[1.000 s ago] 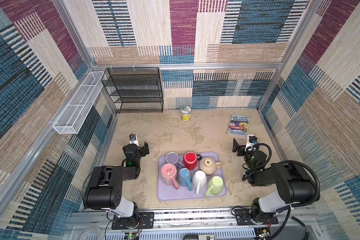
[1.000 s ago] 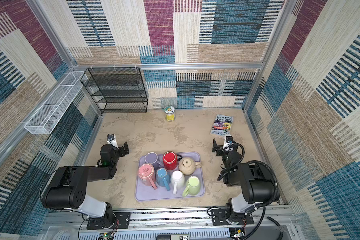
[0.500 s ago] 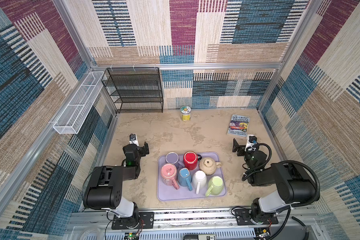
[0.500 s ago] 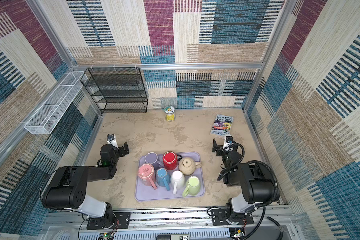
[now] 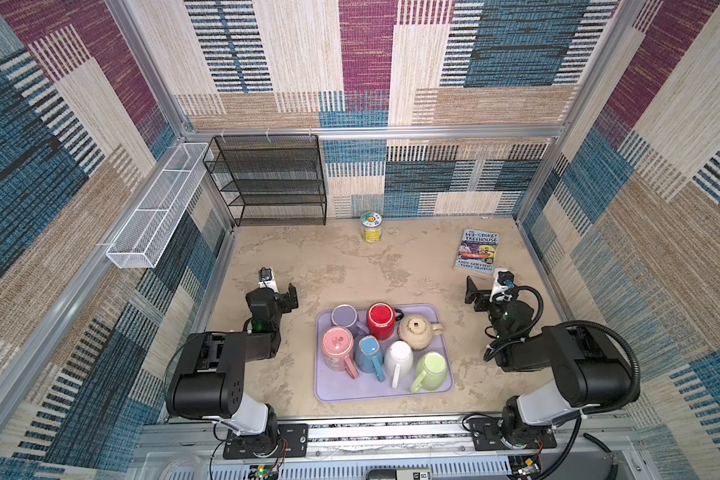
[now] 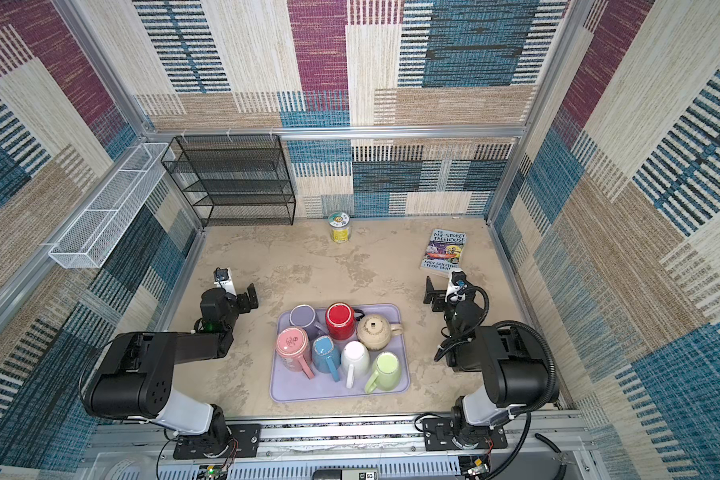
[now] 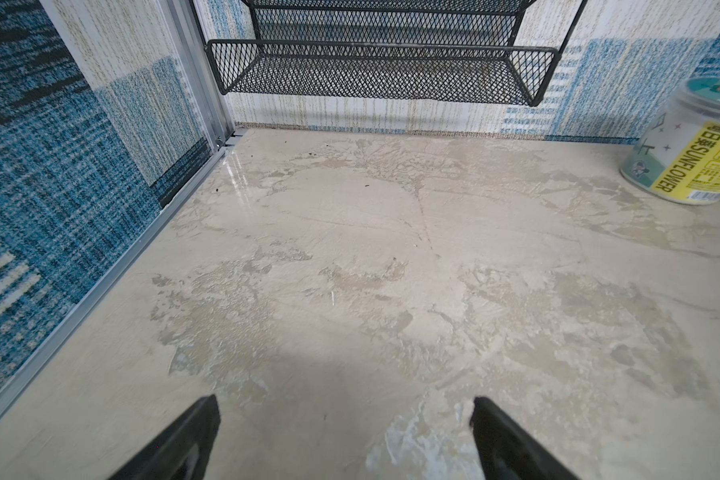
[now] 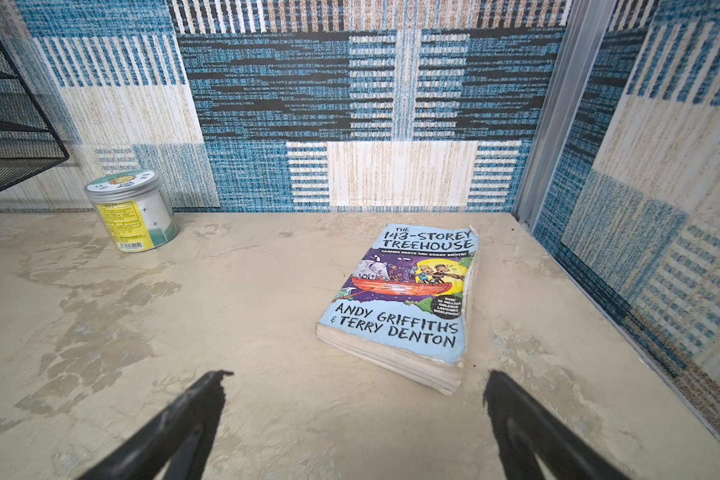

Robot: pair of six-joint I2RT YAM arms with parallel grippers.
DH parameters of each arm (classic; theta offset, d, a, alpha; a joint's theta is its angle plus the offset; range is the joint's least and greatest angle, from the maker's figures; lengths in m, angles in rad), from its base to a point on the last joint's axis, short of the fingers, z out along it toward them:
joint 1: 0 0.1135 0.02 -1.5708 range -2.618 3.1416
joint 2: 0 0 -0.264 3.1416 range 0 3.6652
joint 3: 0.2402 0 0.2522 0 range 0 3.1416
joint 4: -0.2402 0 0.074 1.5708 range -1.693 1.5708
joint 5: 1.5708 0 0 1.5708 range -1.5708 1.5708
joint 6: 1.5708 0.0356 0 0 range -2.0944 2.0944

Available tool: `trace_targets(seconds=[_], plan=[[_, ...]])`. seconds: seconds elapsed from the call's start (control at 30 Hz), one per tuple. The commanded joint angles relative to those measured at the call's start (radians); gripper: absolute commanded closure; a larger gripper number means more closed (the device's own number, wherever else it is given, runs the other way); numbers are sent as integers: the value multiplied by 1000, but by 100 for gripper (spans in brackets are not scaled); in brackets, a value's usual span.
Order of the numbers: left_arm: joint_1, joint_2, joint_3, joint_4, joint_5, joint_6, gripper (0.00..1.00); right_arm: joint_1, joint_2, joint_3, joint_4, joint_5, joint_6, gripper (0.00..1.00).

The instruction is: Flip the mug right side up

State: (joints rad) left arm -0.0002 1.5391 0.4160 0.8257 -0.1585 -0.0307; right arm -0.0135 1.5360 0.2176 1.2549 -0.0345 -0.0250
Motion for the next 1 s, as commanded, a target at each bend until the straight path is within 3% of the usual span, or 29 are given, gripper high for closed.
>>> trace_targets(seconds=[0.0,0.3,0.43,0.57,0.67,0.97], plan=[[2,-1,1,8,-9,7,2,0,-1,8,4,-8,-3,0],[1,-18,7,-12,-4,11,3,0,-28,2,-4,24,9,0],[0,-107,106,-269,3,21,5,0,-169,81,-288,56,54,0],[-4,-231,144,-396,-9,-14,5,0,-260,119,-456,46,120,0],[-15,-309,222,-544,66,-64,8,1,-338,166,-599,39,180,0],[-156,-462,481,-1077,16,-167,11,82,-529,417,-1071,-37,191,2]])
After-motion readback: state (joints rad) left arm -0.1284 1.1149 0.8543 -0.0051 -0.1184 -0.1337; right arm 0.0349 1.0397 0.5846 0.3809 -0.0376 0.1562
